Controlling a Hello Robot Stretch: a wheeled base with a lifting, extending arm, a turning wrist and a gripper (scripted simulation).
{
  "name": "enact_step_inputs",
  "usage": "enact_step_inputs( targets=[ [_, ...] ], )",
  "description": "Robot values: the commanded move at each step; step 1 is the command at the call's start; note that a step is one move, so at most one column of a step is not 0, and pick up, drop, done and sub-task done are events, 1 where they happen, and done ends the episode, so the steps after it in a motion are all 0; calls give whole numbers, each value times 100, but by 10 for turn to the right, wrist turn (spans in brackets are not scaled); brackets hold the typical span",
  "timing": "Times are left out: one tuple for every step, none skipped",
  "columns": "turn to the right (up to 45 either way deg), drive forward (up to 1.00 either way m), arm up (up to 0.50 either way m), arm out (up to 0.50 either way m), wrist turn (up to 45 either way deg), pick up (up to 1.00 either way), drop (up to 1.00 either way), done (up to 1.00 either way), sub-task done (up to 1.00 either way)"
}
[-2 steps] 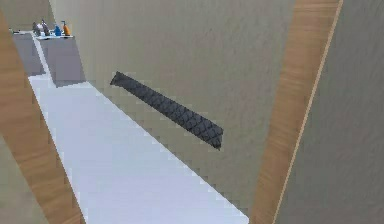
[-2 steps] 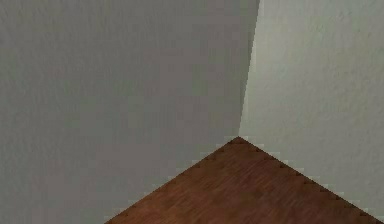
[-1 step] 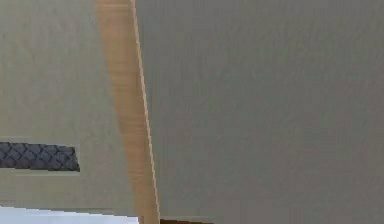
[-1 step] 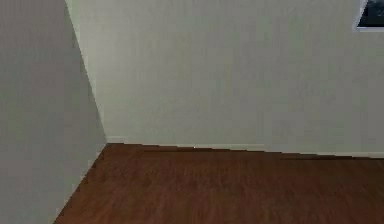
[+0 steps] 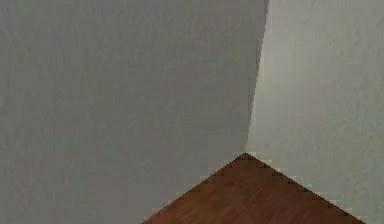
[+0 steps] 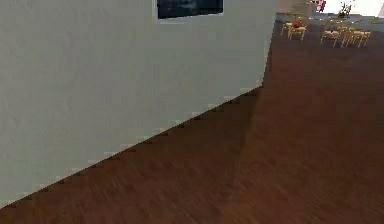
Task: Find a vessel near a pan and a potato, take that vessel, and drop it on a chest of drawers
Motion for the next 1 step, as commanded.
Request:
enact_step_inputs(
  targets=[
    [450, 0, 0, 0, 0, 0, 0, 0, 0]
  ],
)
